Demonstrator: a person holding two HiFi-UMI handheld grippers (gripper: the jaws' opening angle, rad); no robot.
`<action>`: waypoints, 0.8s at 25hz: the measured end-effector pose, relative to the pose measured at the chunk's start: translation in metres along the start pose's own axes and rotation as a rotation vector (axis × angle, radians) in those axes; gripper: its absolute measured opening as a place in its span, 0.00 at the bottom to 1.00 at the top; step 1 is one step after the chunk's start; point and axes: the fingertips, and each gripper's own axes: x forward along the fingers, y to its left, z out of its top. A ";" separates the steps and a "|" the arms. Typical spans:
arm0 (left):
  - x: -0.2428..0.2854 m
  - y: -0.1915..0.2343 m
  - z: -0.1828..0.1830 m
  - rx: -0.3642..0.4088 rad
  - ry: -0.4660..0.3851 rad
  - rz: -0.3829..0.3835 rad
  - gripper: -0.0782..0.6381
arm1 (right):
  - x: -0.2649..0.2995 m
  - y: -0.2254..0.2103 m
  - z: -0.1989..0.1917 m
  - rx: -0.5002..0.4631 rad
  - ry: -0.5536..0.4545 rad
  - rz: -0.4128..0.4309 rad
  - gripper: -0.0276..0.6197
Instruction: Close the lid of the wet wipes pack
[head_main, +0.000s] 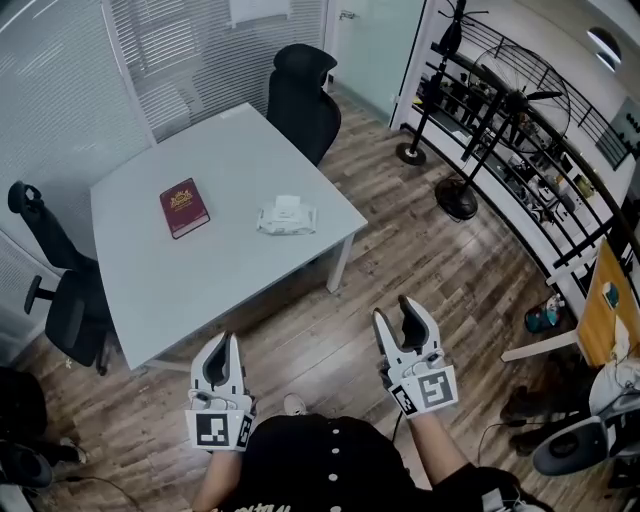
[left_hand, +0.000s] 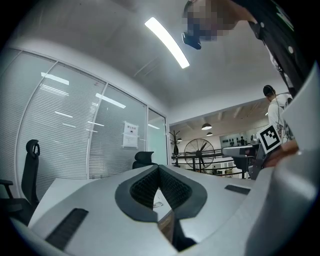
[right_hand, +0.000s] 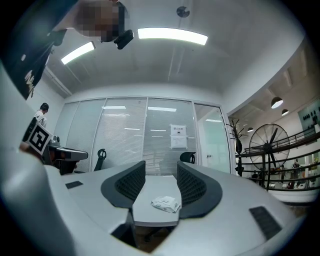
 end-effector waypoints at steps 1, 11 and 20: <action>0.002 0.004 0.000 0.001 0.000 -0.003 0.12 | 0.004 0.002 0.000 -0.001 0.000 -0.002 0.34; 0.014 0.033 -0.001 0.006 -0.003 -0.034 0.12 | 0.034 0.022 -0.006 0.002 0.004 -0.009 0.34; 0.020 0.040 -0.019 -0.014 0.035 -0.032 0.12 | 0.042 0.020 -0.018 0.008 0.032 -0.018 0.34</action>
